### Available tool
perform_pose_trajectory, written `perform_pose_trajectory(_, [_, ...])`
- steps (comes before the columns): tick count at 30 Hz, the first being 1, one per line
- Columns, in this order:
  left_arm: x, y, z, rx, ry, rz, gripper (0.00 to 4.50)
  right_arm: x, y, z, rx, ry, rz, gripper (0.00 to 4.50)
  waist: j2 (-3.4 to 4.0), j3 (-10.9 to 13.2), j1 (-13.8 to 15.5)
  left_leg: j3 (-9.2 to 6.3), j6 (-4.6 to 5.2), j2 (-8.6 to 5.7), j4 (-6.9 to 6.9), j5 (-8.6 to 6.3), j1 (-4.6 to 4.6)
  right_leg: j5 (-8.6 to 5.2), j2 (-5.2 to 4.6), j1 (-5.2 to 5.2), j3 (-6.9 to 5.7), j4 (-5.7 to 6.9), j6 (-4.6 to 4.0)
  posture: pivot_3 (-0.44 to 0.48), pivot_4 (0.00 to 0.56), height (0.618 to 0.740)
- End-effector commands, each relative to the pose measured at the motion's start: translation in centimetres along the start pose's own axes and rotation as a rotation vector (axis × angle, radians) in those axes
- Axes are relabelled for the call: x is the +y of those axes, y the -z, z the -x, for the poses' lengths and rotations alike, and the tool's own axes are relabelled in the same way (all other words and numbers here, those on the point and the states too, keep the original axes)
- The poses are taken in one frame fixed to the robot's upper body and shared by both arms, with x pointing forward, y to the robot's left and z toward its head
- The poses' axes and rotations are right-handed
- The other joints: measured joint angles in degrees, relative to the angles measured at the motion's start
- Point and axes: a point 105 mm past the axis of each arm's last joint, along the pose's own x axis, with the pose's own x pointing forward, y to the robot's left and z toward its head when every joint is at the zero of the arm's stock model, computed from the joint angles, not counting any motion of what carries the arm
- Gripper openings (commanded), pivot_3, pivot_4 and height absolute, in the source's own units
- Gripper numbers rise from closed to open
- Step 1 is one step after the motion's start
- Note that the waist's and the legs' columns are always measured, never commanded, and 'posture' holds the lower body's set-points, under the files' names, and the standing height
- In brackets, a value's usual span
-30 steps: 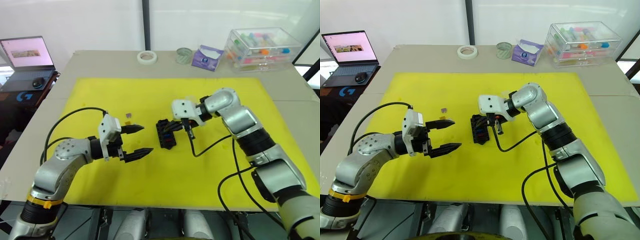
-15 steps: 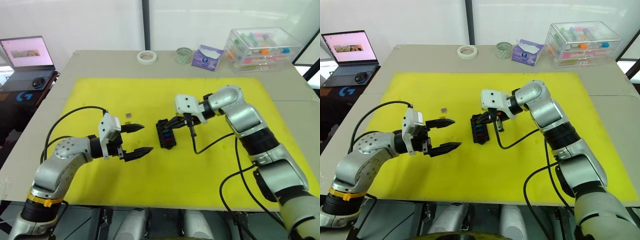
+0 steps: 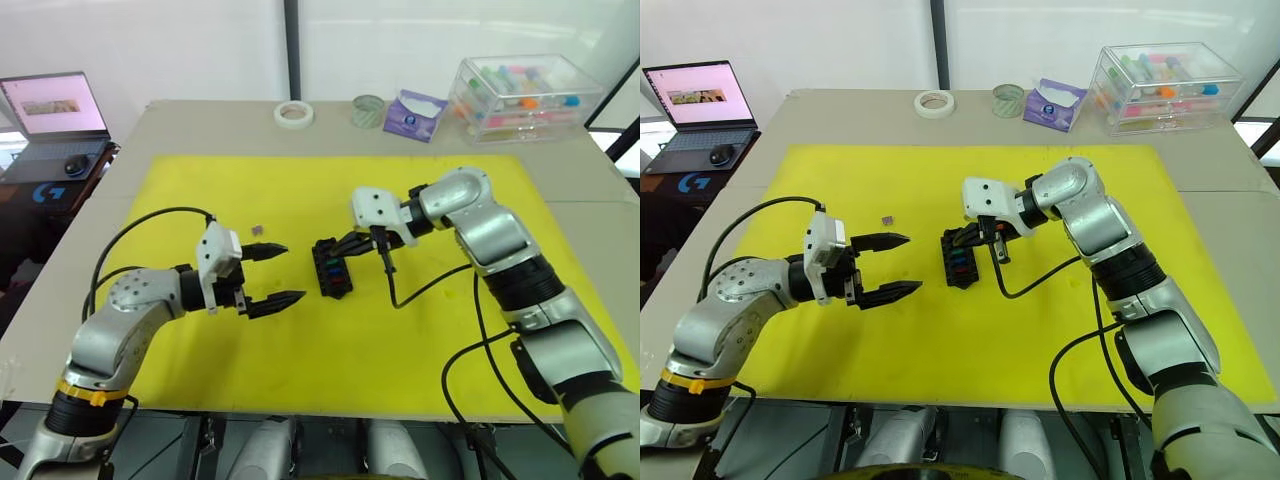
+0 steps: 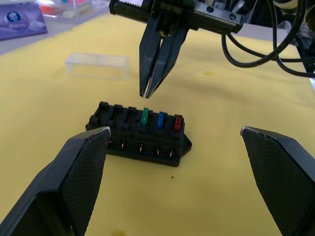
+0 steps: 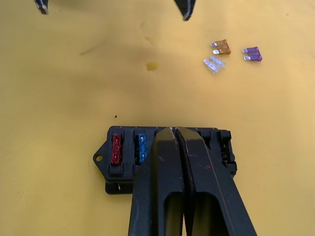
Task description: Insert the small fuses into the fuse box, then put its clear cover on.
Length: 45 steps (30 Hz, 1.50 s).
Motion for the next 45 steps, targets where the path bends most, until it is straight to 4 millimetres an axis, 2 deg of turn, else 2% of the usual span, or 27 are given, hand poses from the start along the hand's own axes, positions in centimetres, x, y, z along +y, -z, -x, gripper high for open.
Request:
perform_pose_trajectory(1, [-0.1,-0.3,-1.1,-0.022,0.017,-0.052,4.50,0.0,-0.8,0.3,-0.008,0.011,0.046,0.03,0.00,0.0,0.0,0.00,0.00,0.00,0.01,0.00,0.00,0.00,0.00,0.00,0.00,0.00,0.00,0.000,0.150,0.740])
perform_pose_trajectory(11, [0.5,0.8,-3.2,-0.031,0.024,-0.105,4.50,0.1,-0.8,-0.1,-0.004,0.009,0.048,0.03,-0.01,0.0,0.0,0.00,0.00,-0.01,0.01,0.00,-0.02,0.00,0.00,-0.02,-0.01,0.00,0.00,0.000,0.150,0.740])
perform_pose_trajectory(29, [0.7,0.7,-3.3,-0.042,0.005,-0.094,4.50,-0.1,1.4,-1.4,0.099,0.021,0.037,0.03,-0.01,0.0,0.0,0.00,0.00,-0.01,0.02,0.00,-0.02,0.00,0.00,-0.01,-0.01,0.01,0.00,0.000,0.150,0.740])
perform_pose_trajectory(45, [1.1,1.1,-3.4,-0.018,-0.009,-0.100,4.50,1.0,2.8,-1.8,0.151,-0.023,0.078,0.03,-0.02,0.0,0.0,0.00,0.00,-0.01,0.05,0.00,-0.01,0.00,0.00,0.02,-0.02,0.01,0.00,0.000,0.150,0.740])
